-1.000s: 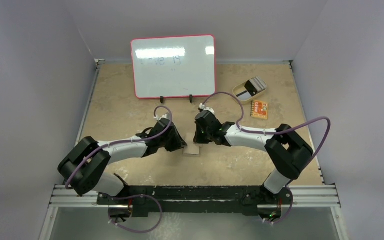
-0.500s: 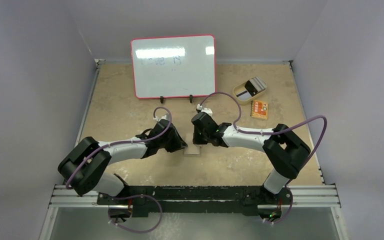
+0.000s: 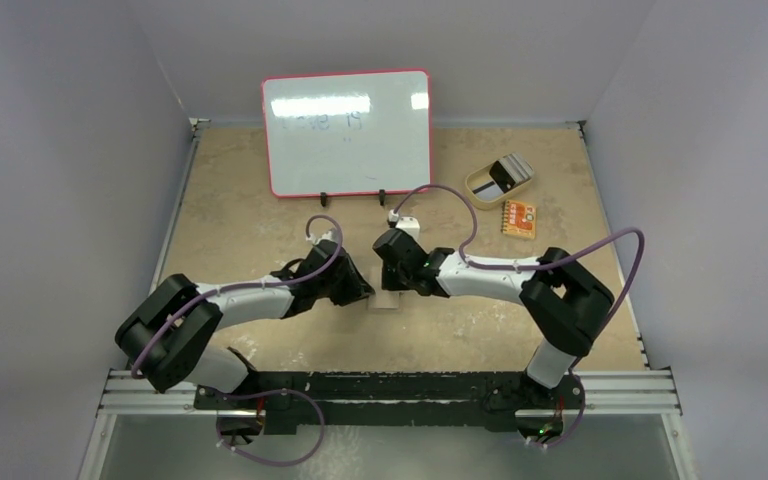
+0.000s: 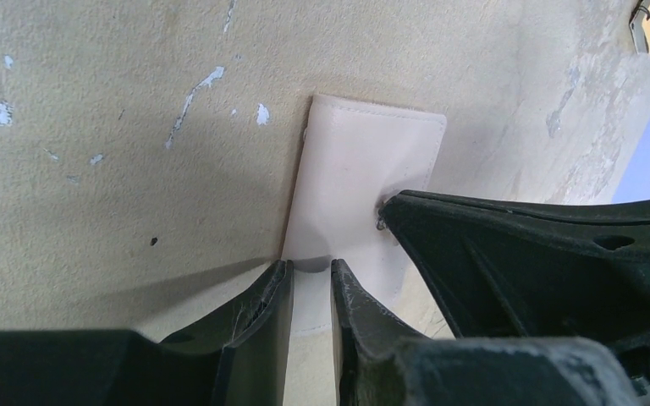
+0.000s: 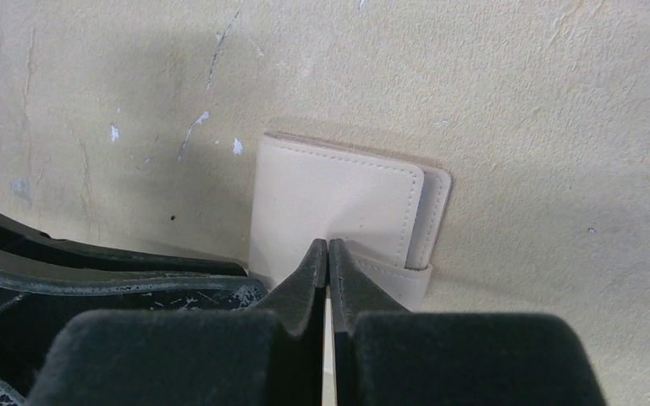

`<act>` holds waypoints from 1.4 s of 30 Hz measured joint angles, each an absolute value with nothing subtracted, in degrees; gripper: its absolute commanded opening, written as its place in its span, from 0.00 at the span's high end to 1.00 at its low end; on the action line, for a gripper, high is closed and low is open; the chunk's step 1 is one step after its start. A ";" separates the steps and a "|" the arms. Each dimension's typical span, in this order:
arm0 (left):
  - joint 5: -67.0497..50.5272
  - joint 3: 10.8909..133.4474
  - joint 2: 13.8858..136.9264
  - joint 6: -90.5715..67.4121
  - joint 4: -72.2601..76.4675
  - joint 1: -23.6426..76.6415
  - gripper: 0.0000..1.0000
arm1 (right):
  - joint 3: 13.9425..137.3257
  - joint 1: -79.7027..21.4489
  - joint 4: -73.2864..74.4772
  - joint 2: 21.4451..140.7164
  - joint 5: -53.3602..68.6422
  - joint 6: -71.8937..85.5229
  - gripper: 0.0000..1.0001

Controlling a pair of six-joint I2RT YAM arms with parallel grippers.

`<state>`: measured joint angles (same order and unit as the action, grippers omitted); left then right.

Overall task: Put the credit cards into the card holder
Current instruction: Close the card holder at the center of the board.

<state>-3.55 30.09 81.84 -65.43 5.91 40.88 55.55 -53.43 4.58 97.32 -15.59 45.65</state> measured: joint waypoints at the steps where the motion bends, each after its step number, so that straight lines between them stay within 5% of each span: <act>1: -3.55 30.09 81.78 -65.43 5.89 40.88 0.78 | 55.55 -53.67 4.64 97.32 -16.01 45.87 1.00; 42: 0.23 31.88 65.60 -61.12 -17.72 40.88 0.76 | 30.74 -62.81 -40.95 98.52 -36.88 57.25 1.00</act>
<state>0.23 31.88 65.60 -61.12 -17.72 40.88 30.74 -62.81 -40.95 98.52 -36.88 57.25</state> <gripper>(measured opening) 0.236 0.004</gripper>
